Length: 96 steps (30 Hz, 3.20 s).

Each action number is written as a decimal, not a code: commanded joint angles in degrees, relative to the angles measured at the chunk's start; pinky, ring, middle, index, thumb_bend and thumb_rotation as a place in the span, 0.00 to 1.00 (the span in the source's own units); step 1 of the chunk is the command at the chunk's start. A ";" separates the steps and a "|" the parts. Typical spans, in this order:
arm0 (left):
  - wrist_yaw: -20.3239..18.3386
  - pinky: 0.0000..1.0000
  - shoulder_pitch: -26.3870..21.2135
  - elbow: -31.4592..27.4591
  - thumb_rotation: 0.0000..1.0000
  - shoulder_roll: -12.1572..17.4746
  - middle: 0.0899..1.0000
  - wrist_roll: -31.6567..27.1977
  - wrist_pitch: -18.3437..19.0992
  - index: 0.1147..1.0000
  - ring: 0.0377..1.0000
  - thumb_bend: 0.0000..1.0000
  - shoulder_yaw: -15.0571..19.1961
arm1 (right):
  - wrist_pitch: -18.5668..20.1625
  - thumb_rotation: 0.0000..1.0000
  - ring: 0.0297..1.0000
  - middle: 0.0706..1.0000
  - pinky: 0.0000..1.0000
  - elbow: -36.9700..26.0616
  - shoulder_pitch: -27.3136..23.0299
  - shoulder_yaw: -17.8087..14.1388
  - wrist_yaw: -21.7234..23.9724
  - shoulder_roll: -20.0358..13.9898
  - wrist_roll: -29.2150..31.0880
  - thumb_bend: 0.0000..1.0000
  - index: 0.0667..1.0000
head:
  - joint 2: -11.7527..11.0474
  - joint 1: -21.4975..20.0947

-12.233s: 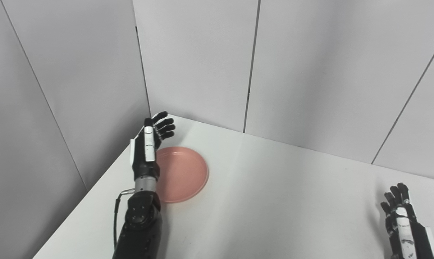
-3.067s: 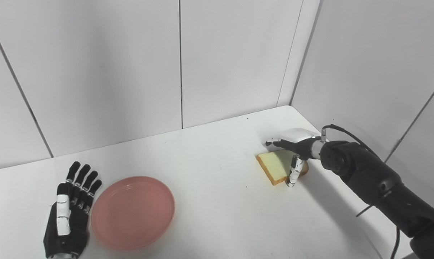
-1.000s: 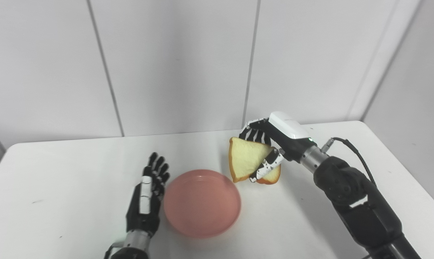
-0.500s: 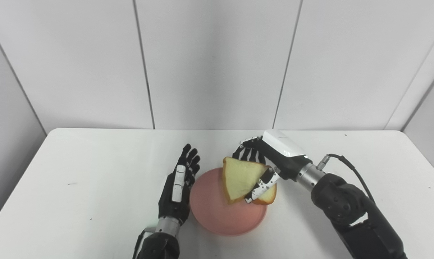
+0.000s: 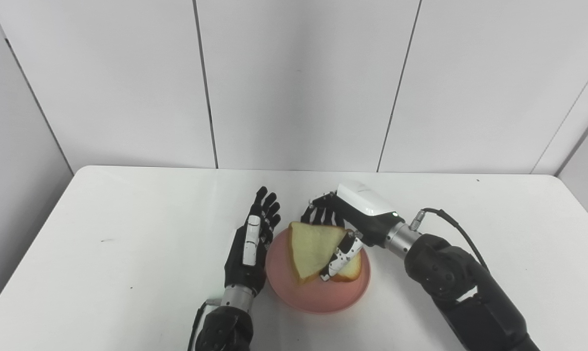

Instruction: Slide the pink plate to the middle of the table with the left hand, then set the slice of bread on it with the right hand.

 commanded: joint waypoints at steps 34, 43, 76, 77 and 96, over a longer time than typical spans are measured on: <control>0.13 0.99 3.77 0.15 0.88 -0.46 0.96 -0.37 0.56 0.95 0.97 0.68 -0.66 | -10.72 0.11 0.78 0.81 0.70 5.60 -0.10 1.81 -9.24 -3.27 -7.08 0.77 0.83 | 1.17 -1.24; 0.15 1.00 4.13 -0.95 0.89 0.28 0.97 -0.20 1.04 0.96 0.97 0.68 -0.79 | -10.32 0.12 0.91 0.94 0.83 -1.06 5.18 -2.43 -8.37 -4.71 -3.47 0.80 0.92 | 1.35 -1.71; 3.51 1.00 5.45 -4.94 0.95 4.19 1.00 3.95 1.26 1.00 1.00 0.74 -0.70 | -15.51 0.72 1.00 1.00 0.99 6.39 15.09 -20.86 -18.91 12.09 33.21 0.68 1.00 | 0.74 -2.92; 3.50 1.00 5.53 -5.07 0.95 4.27 1.00 3.93 1.23 1.00 1.00 0.74 -0.75 | -15.03 0.73 1.00 1.00 1.00 6.15 15.21 -21.19 -18.72 12.54 34.25 0.68 1.00 | 0.74 -2.92; 4.18 1.00 6.76 -7.83 1.00 5.16 1.00 5.36 3.28 1.00 1.00 0.74 -1.94 | -2.52 0.82 1.00 1.00 1.00 0.02 19.71 -22.50 -17.96 17.69 41.20 0.69 1.00 | 1.73 -3.38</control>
